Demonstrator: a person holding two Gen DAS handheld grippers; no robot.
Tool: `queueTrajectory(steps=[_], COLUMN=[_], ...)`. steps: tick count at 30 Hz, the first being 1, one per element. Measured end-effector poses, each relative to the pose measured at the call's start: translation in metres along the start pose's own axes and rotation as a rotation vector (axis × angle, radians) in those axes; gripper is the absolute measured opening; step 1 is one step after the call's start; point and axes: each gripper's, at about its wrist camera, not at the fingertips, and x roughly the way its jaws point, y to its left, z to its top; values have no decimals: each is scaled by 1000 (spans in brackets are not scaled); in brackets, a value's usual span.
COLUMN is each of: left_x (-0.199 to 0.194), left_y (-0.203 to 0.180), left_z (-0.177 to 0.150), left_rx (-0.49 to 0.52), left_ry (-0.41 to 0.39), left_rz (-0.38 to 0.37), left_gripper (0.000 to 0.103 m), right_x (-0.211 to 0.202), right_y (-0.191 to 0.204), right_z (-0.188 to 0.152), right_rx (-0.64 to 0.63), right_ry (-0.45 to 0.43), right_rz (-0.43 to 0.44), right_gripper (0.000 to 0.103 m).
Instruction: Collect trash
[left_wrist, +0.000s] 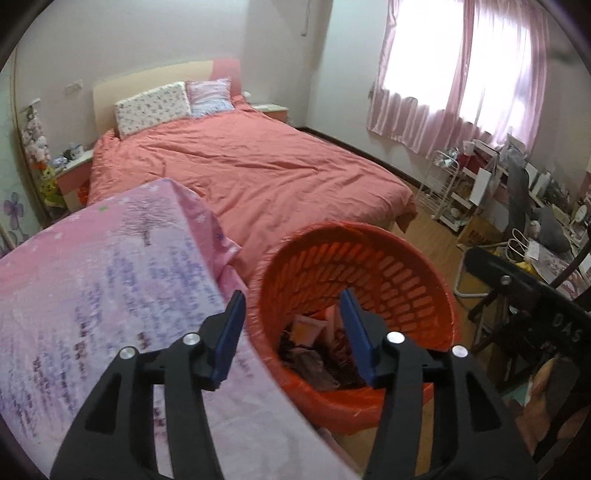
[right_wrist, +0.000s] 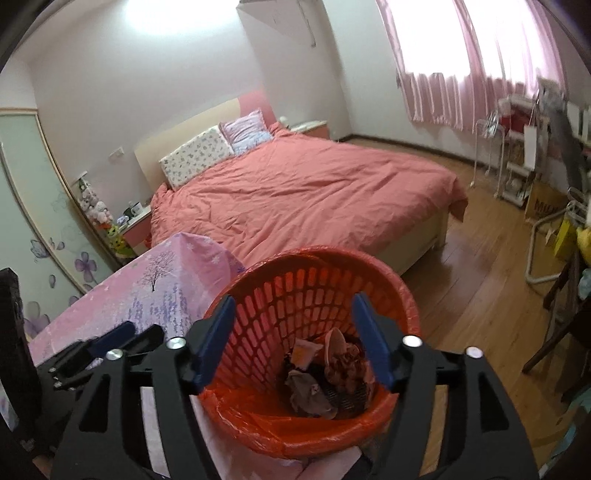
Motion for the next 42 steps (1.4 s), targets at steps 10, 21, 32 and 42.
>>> queueTrajectory(steps=[10,21,32,42], left_x=[-124,-215,-258,-265], left_y=[45,77,81,82], left_z=[-52,-136,-191,-200], left_rx=[-37,-117,-203,-246], left_ry=[-204,-283,-307,-269], left_rz=[235,482,476,475], left_gripper=[99,99,99,99], right_x=[-82,-146,-147,-147], right_y=[37,83,100,100], right_z=[-21,-78,-118,-123], right_rx=[-83,-204,-204,-160], right_ry=[-202,-343,-291,-190], right_rz=[-109,-163,-261,-292], right_gripper=[101,101,101,101])
